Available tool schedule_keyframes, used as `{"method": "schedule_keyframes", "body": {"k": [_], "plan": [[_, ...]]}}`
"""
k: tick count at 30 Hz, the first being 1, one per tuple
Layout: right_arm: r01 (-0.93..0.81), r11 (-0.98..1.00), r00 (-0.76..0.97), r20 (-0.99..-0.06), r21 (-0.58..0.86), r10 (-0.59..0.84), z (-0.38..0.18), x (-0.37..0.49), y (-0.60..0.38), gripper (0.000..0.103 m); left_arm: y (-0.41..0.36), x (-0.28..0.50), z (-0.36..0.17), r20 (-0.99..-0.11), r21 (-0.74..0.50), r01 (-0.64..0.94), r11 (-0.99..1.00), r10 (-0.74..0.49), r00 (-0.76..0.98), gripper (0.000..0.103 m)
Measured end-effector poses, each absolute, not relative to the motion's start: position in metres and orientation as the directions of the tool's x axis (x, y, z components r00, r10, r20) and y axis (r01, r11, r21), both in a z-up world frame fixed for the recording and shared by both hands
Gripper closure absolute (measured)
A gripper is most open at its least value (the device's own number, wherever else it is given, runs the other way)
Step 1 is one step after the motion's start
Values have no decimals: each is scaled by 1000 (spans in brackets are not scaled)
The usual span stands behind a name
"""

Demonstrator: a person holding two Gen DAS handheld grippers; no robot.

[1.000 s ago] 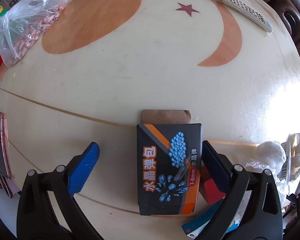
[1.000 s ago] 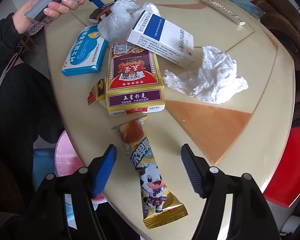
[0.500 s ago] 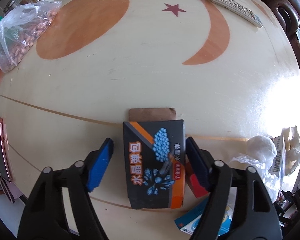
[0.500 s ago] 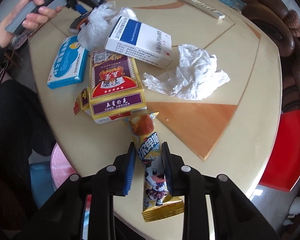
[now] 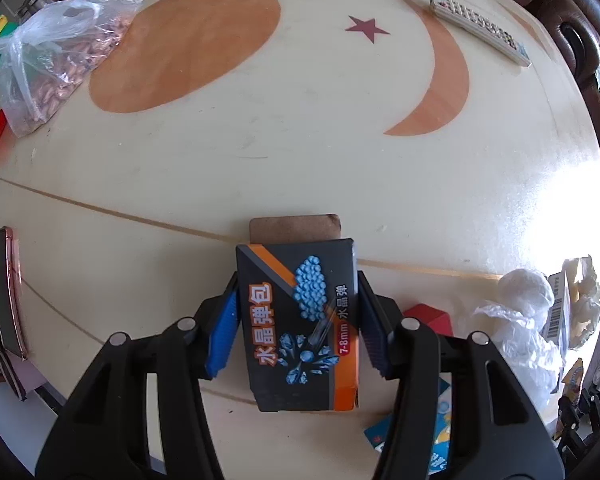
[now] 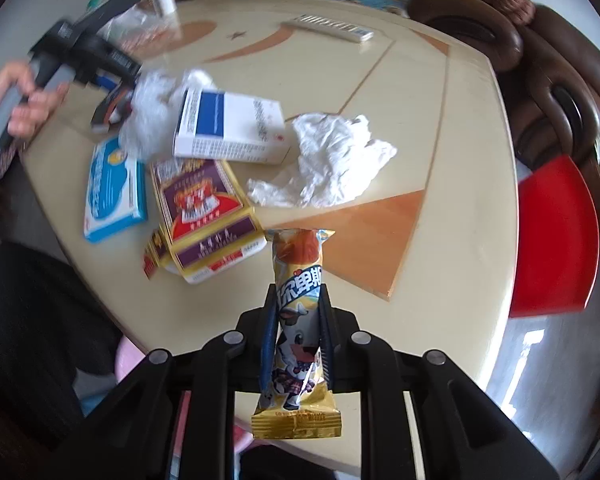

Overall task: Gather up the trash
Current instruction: 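Lift the black-orange box with left tool while right tool carries the snack wrapper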

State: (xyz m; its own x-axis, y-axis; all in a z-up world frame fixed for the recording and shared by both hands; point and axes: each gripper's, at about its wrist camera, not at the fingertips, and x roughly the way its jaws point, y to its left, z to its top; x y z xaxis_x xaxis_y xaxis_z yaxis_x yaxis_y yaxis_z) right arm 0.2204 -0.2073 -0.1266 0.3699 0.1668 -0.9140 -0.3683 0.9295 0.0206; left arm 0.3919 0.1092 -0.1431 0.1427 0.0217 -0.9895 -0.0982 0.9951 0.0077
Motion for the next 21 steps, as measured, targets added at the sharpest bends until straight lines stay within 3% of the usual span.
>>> {"method": "schedule_keyframes", "body": {"k": [13, 21], "plan": [[-277, 961, 492, -862, -23, 121, -85, 205, -201, 84, 95, 329, -70, -941, 68, -71, 995, 88, 326, 50], [-235, 972, 552, -824, -4, 130, -52, 186, -193, 84, 108, 279, -34, -904, 35, -15, 999, 38, 426, 50]]}}
